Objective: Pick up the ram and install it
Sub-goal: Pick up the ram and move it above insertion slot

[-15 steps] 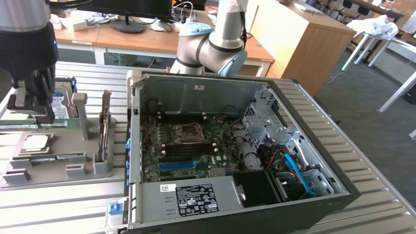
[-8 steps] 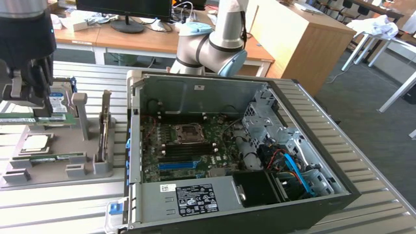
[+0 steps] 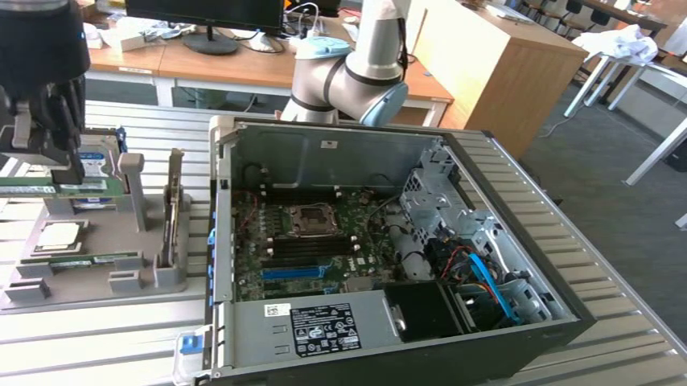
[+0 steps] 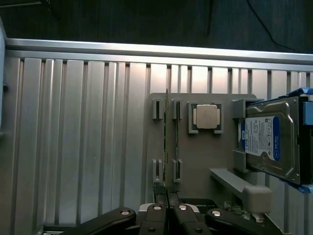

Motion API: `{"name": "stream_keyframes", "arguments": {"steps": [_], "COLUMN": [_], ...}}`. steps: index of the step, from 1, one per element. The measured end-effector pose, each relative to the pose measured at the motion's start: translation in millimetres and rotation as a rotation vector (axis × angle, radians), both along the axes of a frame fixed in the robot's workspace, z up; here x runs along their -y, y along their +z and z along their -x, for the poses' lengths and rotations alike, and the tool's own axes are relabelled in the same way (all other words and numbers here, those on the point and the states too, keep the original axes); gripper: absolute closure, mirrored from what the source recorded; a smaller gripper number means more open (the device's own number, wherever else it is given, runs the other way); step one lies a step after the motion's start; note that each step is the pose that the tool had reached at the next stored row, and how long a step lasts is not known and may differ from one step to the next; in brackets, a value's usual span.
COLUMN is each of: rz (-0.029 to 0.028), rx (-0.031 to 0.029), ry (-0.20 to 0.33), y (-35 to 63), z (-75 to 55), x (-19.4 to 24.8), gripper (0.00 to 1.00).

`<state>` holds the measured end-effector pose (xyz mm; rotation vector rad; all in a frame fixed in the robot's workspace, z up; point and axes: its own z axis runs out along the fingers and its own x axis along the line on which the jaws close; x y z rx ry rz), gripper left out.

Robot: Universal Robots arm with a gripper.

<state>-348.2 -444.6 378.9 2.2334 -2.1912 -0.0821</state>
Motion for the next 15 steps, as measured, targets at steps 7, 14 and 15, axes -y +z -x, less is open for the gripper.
{"name": "stream_keyframes", "arguments": {"steps": [7, 14, 15], "rz": [0.0000, 0.0000, 0.0000], "rx": [0.0000, 0.0000, 0.0000], "ry": [0.000, 0.000, 0.000], "y": [10.6, 15.9, 16.0], "z": [-0.2, -0.2, -0.2], "x": [0.0, 0.0, 0.0], "gripper": [0.89, 0.89, 0.89]}}
